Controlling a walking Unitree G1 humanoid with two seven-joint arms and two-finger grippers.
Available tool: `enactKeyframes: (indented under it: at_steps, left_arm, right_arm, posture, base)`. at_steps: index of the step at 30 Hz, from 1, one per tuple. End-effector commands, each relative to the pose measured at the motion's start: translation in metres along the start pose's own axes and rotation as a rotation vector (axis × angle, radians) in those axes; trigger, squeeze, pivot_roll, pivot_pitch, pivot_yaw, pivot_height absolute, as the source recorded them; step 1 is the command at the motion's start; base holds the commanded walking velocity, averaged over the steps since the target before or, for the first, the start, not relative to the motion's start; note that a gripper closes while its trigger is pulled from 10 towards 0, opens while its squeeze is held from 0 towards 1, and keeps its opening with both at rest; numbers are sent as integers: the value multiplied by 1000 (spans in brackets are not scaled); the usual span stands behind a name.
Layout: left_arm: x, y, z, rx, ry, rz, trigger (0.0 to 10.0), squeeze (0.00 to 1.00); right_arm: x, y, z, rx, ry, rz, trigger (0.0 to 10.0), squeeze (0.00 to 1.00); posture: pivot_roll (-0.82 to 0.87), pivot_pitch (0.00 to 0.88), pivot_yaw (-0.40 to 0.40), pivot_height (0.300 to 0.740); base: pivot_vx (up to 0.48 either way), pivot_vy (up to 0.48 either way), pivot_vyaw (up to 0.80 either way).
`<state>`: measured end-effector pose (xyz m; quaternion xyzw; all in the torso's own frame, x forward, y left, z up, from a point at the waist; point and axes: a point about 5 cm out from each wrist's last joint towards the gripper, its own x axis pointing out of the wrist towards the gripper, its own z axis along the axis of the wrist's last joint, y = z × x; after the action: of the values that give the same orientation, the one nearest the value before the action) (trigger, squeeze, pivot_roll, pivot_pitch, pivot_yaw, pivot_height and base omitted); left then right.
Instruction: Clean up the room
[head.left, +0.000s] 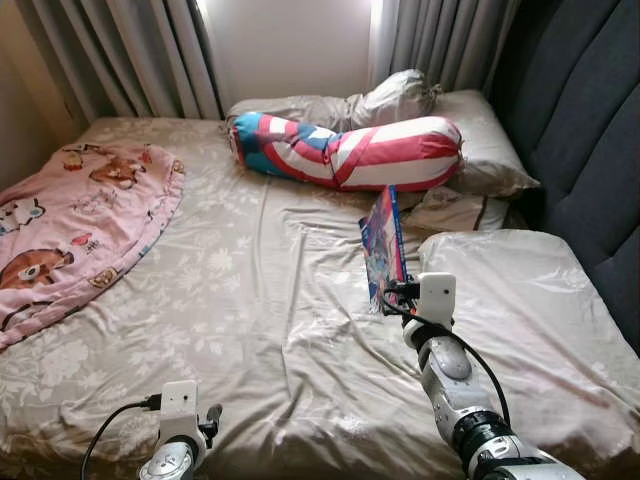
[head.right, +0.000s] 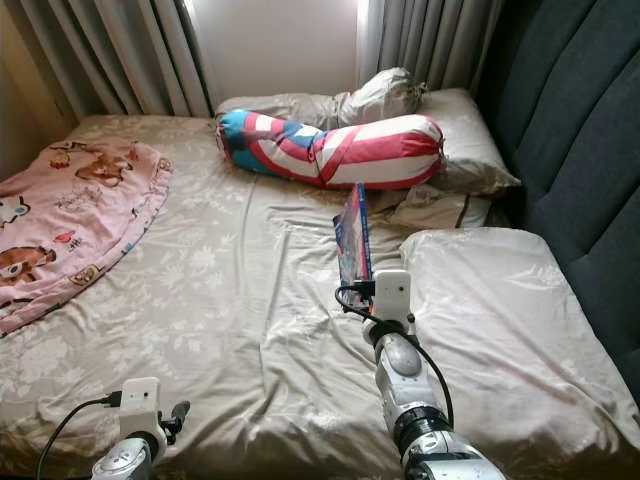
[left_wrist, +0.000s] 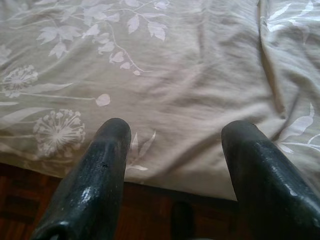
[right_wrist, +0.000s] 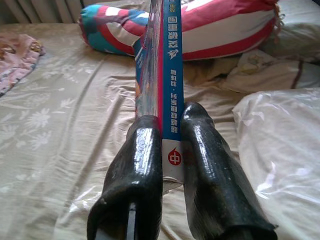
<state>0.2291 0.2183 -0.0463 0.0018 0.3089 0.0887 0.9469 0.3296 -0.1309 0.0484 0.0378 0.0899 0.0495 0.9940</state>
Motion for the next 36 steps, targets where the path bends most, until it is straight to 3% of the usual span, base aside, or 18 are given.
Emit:
enactKeyframes:
  at_steps: [1, 4, 13, 26, 30, 36]
  left_arm:
    - [0, 0, -3, 4, 18, -4, 10000, 0]
    - [0, 0, -3, 3, 17, -5, 10000, 0]
    - [-1, 0, -5, 6, 26, -6, 10000, 0]
    - [-1, 0, -6, 7, 30, -6, 10000, 0]
    - [-1, 0, -6, 7, 31, -5, 10000, 0]
    - [-1, -1, -5, 6, 30, -6, 10000, 0]
  right_arm:
    - [5, 0, 9, 9, -21, -6, 10000, 0]
    - [5, 1, 9, 9, -16, -4, 10000, 0]
    - [5, 3, 10, -4, -31, 4, 10000, 0]
    - [5, 3, 6, -18, 9, 2, 10000, 0]
    - [4, 5, 8, -12, -23, 19, 10000, 0]
    - [4, 4, 8, -6, -22, 18, 10000, 0]
  posture:
    - [-12, 35, -9, 740]
    - [-12, 35, -9, 740]
    - [-10, 39, -8, 686]
    - [-11, 44, -9, 686]
    - [-11, 44, -9, 657]
    - [-12, 46, -8, 657]
  base:
    - [0, 0, 0]
    - [0, 0, 0]
    - [0, 0, 0]
    - [0, 0, 0]
    - [0, 0, 0]
    - [0, 0, 0]
